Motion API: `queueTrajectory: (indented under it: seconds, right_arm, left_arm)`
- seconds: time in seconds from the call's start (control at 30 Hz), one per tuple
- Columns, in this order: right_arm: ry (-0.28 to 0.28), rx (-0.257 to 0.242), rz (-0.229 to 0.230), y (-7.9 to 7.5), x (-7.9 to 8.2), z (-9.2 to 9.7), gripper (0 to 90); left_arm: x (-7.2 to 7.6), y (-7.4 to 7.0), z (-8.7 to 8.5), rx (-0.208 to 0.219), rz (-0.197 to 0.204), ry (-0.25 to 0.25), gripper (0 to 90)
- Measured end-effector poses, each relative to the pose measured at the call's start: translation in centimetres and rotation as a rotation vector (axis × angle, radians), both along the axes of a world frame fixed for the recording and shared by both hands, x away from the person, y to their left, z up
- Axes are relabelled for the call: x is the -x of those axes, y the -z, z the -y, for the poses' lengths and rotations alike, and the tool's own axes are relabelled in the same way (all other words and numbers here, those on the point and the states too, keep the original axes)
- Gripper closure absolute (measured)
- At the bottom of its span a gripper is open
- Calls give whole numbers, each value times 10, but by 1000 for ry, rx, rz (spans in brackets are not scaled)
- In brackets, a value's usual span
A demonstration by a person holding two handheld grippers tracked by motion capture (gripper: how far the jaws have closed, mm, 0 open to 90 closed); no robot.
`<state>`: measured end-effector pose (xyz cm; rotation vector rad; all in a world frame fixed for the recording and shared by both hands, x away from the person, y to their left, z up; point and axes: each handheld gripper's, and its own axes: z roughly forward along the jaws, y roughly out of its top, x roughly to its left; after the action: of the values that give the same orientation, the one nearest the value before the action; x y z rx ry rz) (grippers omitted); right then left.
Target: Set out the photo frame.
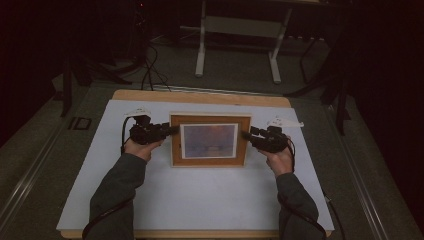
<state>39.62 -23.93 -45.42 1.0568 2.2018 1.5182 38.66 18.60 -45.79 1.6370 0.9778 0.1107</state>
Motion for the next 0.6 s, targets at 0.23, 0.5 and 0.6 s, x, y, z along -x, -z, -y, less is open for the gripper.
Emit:
queueTrajectory:
  seconds: [0.23, 0.5, 0.6]
  right_arm:
    - [1, -18, 8, -2, 7, 10, 510]
    - [-5, -37, 17, -6, 17, 23, 610]
    - [7, -40, 14, -5, 20, 29, 658]
  left_arm:
    - [9, -6, -10, 2, 29, -11, 565]
    - [25, -5, -31, -14, 53, -51, 614]
    - [29, -3, -39, -38, 48, -77, 653]
